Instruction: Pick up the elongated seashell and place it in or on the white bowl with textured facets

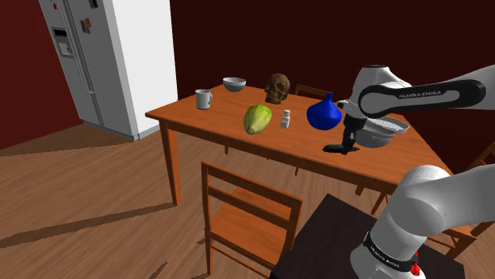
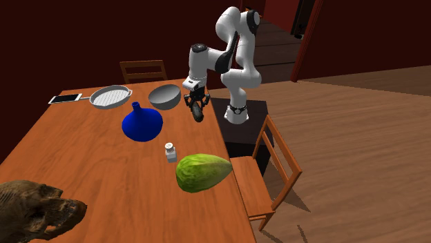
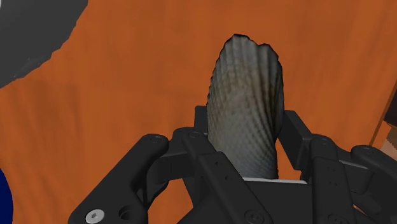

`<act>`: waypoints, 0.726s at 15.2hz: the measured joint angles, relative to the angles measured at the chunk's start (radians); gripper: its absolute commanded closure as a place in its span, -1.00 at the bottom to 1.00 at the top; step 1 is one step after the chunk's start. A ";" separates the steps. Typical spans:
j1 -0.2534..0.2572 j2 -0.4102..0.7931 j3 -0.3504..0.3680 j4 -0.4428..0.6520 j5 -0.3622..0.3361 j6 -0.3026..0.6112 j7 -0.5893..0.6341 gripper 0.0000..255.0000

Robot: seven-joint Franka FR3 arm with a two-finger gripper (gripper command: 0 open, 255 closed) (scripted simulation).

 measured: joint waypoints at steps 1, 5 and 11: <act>-0.001 -0.008 0.005 0.006 0.004 -0.013 -0.002 1.00; 0.007 -0.022 0.029 0.050 0.027 -0.072 -0.008 1.00; 0.014 -0.039 0.057 0.121 0.055 -0.158 -0.024 1.00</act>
